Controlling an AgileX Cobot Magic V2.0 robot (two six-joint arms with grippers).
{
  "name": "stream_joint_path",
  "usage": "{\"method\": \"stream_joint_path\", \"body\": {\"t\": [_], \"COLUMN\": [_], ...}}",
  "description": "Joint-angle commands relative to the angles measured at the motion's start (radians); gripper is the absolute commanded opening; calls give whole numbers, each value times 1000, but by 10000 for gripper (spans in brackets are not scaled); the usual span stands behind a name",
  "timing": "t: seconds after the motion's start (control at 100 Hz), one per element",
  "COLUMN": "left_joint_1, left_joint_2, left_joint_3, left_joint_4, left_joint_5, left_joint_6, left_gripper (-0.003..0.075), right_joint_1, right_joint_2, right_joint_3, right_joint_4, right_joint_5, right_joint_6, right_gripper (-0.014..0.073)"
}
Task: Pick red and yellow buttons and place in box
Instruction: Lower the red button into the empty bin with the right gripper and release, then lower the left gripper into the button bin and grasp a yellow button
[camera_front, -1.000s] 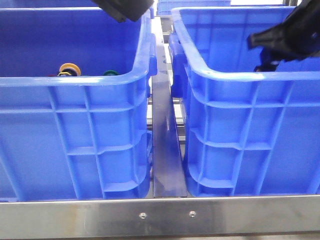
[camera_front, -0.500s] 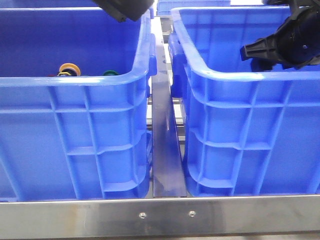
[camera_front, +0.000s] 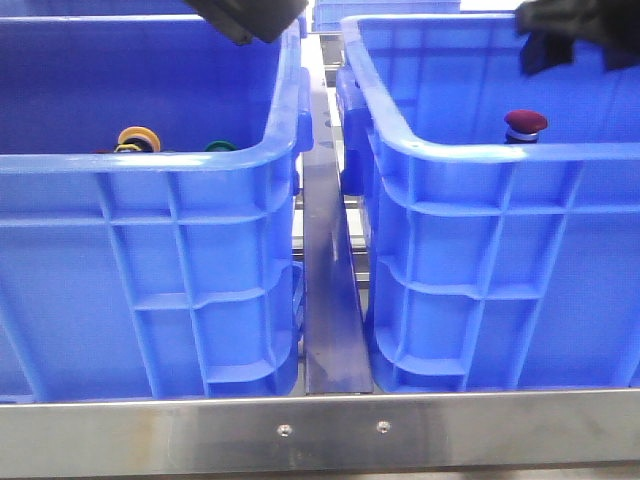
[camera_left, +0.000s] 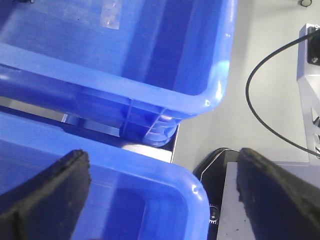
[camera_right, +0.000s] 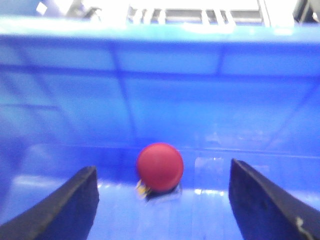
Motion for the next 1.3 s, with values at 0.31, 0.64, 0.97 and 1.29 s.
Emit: {"method": "stream_joint_path", "body": {"t": [0.31,0.64,0.97,1.29], "left_joint_1": [-7,23,179,282], "left_joint_2": [-38,-45,-66,-32], "left_joint_3": [-26,-26,-28,-28], "left_joint_4": [-53,-36,160,402], "left_joint_5": [-23,-42,-138,-155], "left_joint_6": [0,-3,-431,-933], "left_gripper": [564,564,564,564], "right_joint_1": [-2,-2,-3,-3], "right_joint_2": [-396,-672,-805,-805], "right_joint_3": [169,278,298,298], "right_joint_4": [-8,-8,-10,-10], "right_joint_5": [176,331,479,541], "right_joint_6": [-5,-5,-5,-5], "right_gripper": [451,41,-2,-2]}}
